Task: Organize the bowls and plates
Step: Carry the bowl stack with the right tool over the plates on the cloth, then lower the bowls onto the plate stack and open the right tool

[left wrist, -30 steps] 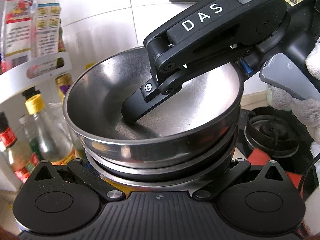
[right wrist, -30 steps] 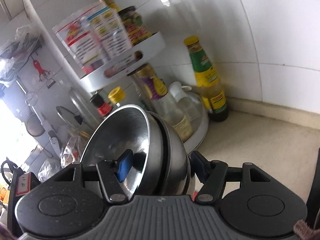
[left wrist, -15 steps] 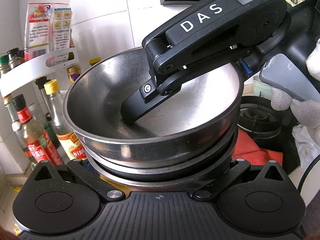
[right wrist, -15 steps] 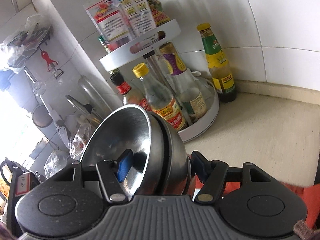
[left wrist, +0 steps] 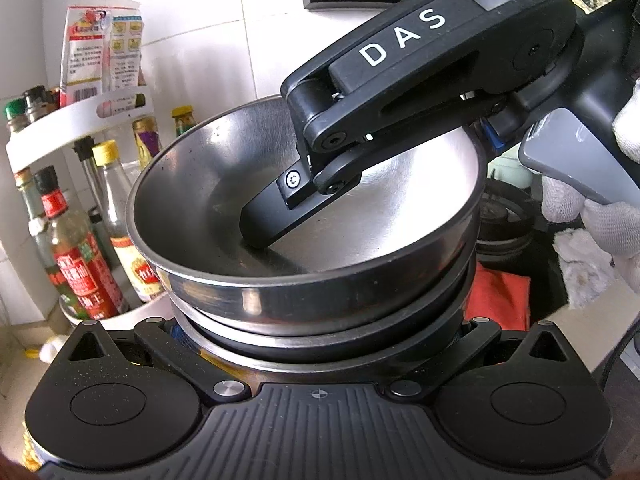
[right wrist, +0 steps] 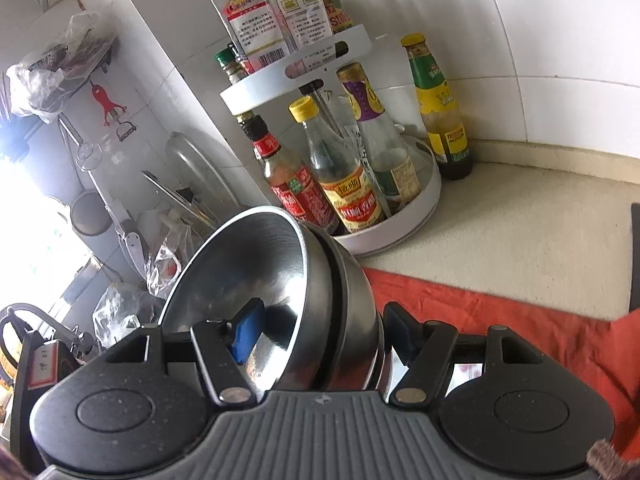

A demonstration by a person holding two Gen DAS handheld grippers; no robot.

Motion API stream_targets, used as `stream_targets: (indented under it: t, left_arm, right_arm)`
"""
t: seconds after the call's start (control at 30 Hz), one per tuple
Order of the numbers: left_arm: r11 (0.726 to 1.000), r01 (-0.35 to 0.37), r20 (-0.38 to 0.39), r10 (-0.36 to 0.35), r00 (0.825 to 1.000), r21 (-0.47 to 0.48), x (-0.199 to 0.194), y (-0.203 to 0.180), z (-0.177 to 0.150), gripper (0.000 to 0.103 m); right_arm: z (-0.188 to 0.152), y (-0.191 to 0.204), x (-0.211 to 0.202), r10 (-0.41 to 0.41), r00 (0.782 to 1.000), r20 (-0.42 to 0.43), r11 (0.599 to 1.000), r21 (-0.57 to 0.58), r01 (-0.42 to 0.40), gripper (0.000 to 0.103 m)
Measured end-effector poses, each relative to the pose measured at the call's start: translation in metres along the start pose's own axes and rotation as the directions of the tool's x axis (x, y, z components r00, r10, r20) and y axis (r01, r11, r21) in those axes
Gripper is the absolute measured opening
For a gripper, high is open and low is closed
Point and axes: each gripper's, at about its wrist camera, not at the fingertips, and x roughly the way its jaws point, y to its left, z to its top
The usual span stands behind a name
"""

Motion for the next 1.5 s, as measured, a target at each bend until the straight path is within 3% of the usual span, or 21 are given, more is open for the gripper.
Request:
stream_targets:
  t: [0.33,0.77,1.0,1.2,1.37,1.5]
  left_arm:
    - [0.999,0.048,-0.068,-0.049,0.997,-0.013,0.012,-0.004,-0.030,0.103]
    - [0.996,0.083,-0.163,-0.086,0.983,-0.024,0.064,0.007,-0.058,0.103]
    - [0.999,0.047,-0.141,-0.046,0.989,0.003,0.088,0.005,-0.063,0.103]
    - [1.000,0.014,-0.182,-0.009,0.983,0.024,0.104,0.001,-0.067,0.103]
    - [1.000,0.010,-0.207,-0.008,0.978,0.010,0.097,0.010,-0.070,0.103]
    - [1.000,0.008,-0.181,-0.005,0.984,0.012,0.097,0.009,-0.074,0.103]
  right_arm:
    - [-0.034,-0.012,0.010,-0.014,0.999,-0.052,0.998,0.053,0.016,0.062]
    - [-0.061,-0.048,0.055,-0.038,0.992,-0.119,0.989,0.137,0.055,0.062]
    - [-0.062,-0.060,0.064,-0.071,0.993,-0.090,0.990,0.112,0.081,0.062]
    - [-0.061,-0.076,0.076,-0.096,0.993,-0.065,0.990,0.094,0.102,0.061]
    - [-0.069,-0.081,0.081,-0.026,0.998,-0.063,0.993,0.113,0.033,0.060]
    - [-0.071,-0.071,0.082,-0.039,0.997,-0.063,0.999,0.027,0.041,0.060]
